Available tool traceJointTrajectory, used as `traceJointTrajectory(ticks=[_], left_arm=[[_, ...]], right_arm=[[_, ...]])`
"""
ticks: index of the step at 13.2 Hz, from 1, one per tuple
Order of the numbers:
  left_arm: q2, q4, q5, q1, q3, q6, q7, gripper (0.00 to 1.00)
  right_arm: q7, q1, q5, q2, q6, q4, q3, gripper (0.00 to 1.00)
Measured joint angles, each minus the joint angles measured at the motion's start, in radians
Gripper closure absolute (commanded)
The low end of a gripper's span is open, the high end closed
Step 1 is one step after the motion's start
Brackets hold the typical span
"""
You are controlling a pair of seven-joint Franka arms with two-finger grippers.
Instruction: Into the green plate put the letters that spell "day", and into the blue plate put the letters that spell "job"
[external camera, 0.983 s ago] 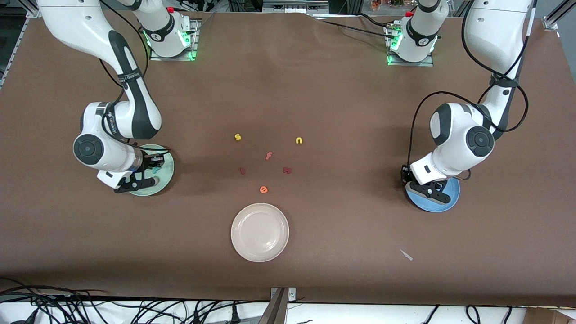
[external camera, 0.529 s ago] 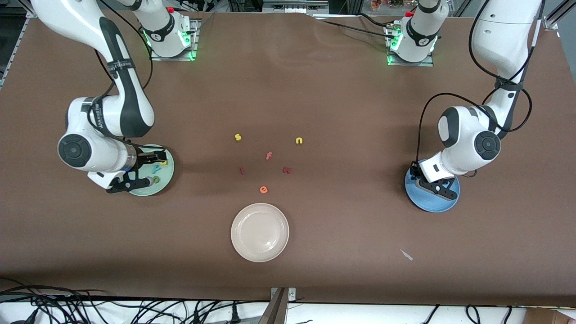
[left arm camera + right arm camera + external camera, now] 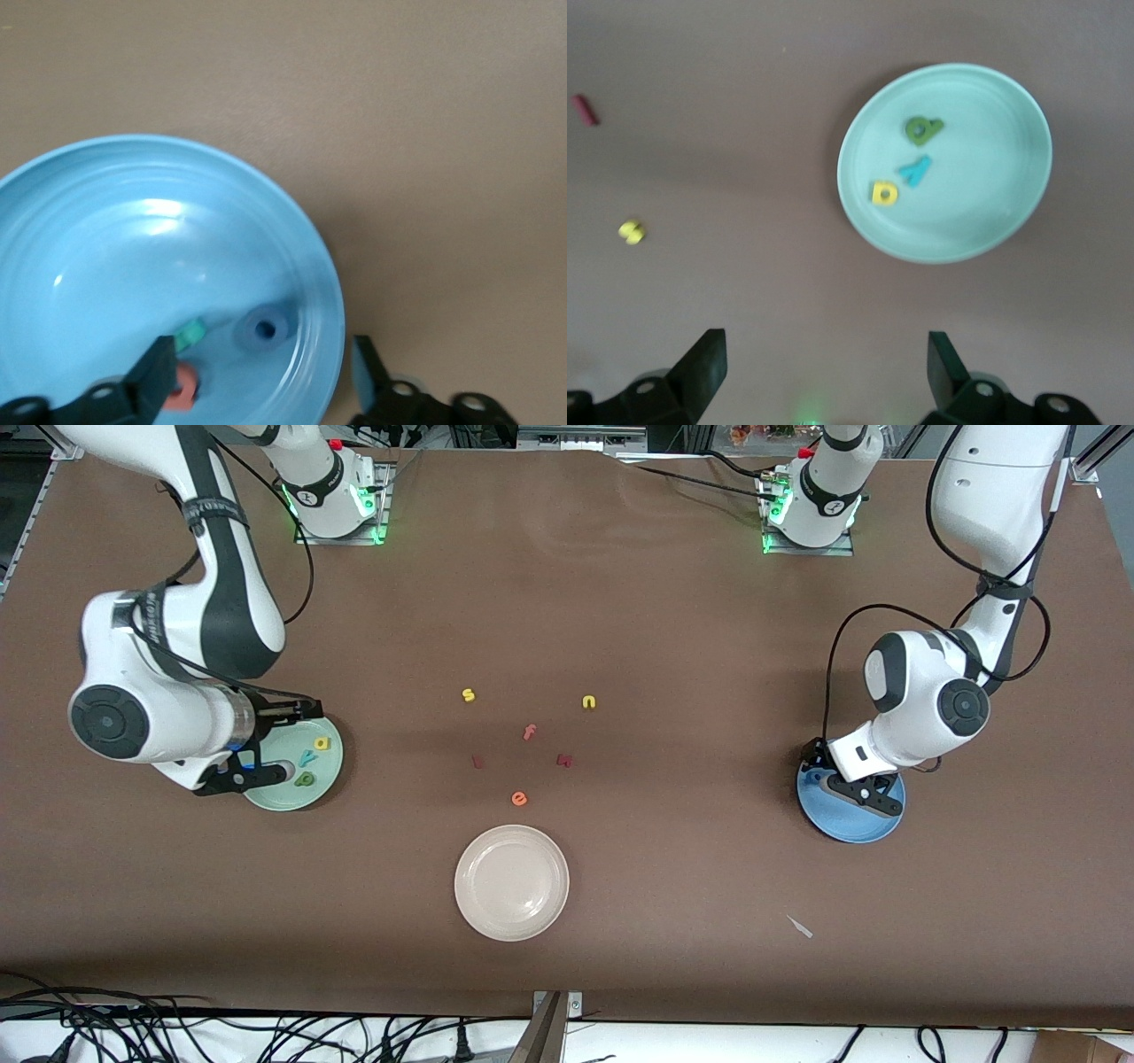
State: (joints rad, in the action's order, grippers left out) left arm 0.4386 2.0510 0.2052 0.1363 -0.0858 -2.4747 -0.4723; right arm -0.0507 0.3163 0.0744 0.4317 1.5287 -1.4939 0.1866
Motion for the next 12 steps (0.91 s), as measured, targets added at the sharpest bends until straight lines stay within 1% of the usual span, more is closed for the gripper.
traceJointTrajectory(ticks=[3, 4, 6, 7, 9, 10, 11, 12], left_arm=[[-0.16, 0.071, 0.0, -0.059, 0.0, 0.005, -0.006, 0.0], [-0.219, 0.08, 0.0, -0.068, 0.0, 0.034, -0.007, 0.0], [-0.359, 0.08, -0.015, -0.073, 0.005, 0.167, -0.008, 0.0], [-0.433, 0.08, -0.054, -0.073, 0.016, 0.226, -0.007, 0.0], [-0.576, 0.067, -0.122, -0.074, 0.045, 0.382, 0.017, 0.0], [-0.633, 0.037, -0.135, -0.075, 0.059, 0.488, 0.036, 0.0], [-0.667, -0.022, -0.144, -0.075, 0.068, 0.603, 0.057, 0.0], [-0.678, -0.091, -0.166, -0.075, 0.076, 0.704, 0.079, 0.0]], right_arm=[[0.005, -0.001, -0.003, -0.007, -0.158, 0.109, 0.004, 0.0], [0.005, -0.001, -0.004, -0.013, -0.19, 0.137, 0.006, 0.0], [0.006, -0.007, -0.006, -0.047, -0.206, 0.167, 0.003, 0.0], [0.005, -0.024, -0.007, -0.074, -0.205, 0.167, -0.011, 0.0], [0.005, -0.096, -0.025, -0.129, -0.196, 0.162, -0.093, 0.0], [0.005, -0.126, -0.033, -0.16, -0.175, 0.152, -0.123, 0.0], [0.005, -0.141, -0.036, -0.193, -0.15, 0.138, -0.137, 0.0], [0.005, -0.146, -0.042, -0.224, -0.137, 0.125, -0.142, 0.0]])
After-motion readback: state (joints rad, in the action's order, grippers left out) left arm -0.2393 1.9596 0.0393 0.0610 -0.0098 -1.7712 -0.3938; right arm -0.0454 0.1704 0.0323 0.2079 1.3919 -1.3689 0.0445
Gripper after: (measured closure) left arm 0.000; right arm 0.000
